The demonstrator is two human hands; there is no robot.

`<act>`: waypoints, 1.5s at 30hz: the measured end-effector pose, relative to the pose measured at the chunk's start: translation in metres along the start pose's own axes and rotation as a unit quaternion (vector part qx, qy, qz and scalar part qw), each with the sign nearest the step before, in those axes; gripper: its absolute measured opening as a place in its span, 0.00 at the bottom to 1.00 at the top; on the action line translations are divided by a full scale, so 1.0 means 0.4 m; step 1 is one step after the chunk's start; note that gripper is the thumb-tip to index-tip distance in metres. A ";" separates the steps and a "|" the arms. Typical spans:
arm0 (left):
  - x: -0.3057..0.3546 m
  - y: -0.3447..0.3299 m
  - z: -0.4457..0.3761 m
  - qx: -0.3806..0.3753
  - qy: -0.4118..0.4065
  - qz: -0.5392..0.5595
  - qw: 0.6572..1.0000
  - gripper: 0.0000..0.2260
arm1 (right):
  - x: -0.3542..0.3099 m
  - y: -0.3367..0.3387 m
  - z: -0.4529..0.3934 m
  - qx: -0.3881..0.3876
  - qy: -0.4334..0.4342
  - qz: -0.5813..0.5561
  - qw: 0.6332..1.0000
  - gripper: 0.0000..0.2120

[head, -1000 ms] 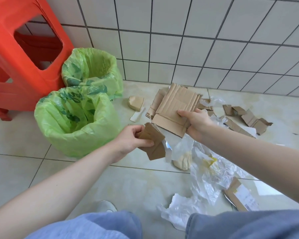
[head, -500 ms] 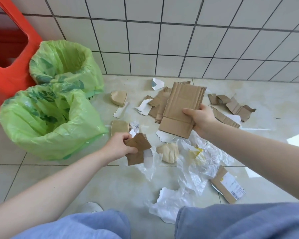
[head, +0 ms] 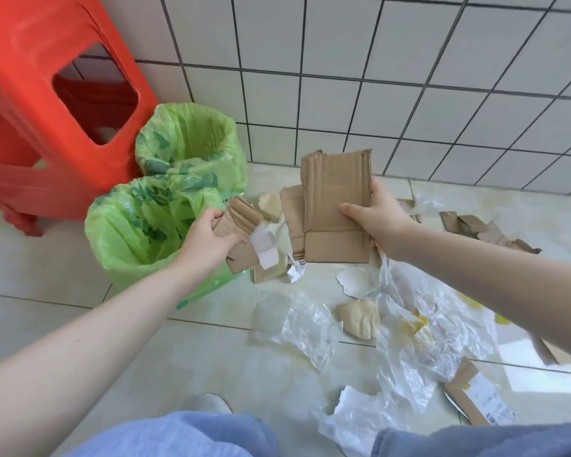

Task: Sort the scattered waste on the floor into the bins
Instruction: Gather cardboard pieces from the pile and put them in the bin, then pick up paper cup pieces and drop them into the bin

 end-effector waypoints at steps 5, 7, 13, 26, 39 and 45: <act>-0.007 0.168 -0.032 0.080 0.006 -0.012 0.997 0.12 | -0.144 -0.164 -0.011 -0.078 0.055 0.028 0.995 0.27; -0.028 0.222 -0.043 0.110 0.026 -0.014 0.993 0.06 | -0.179 -0.248 -0.013 -0.114 0.065 0.025 0.991 0.33; -0.104 0.361 -0.076 0.201 0.078 0.011 0.976 0.04 | -0.232 -0.472 -0.039 -0.142 0.012 -0.039 0.989 0.41; -0.201 0.367 -0.144 0.198 0.050 -0.070 0.976 0.19 | -0.177 -0.750 -0.057 -0.123 0.065 0.032 0.990 0.15; -0.192 0.300 -0.138 0.075 0.019 -0.167 0.983 0.16 | -0.170 -0.663 -0.078 -0.186 0.073 0.151 0.968 0.21; -0.098 0.226 -0.096 0.081 -0.054 -0.130 0.987 0.07 | -0.145 -0.491 -0.080 -0.154 0.098 0.165 0.969 0.10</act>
Point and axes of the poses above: each hand's wrist, its own z-axis away from the middle knuckle, its own y-axis out of the back of the hand, x = y × z, the point moved 5 cm from there along -z, towards the middle knuckle, and after that the axes turned 3 degrees about -y, right-handed, at the moved point
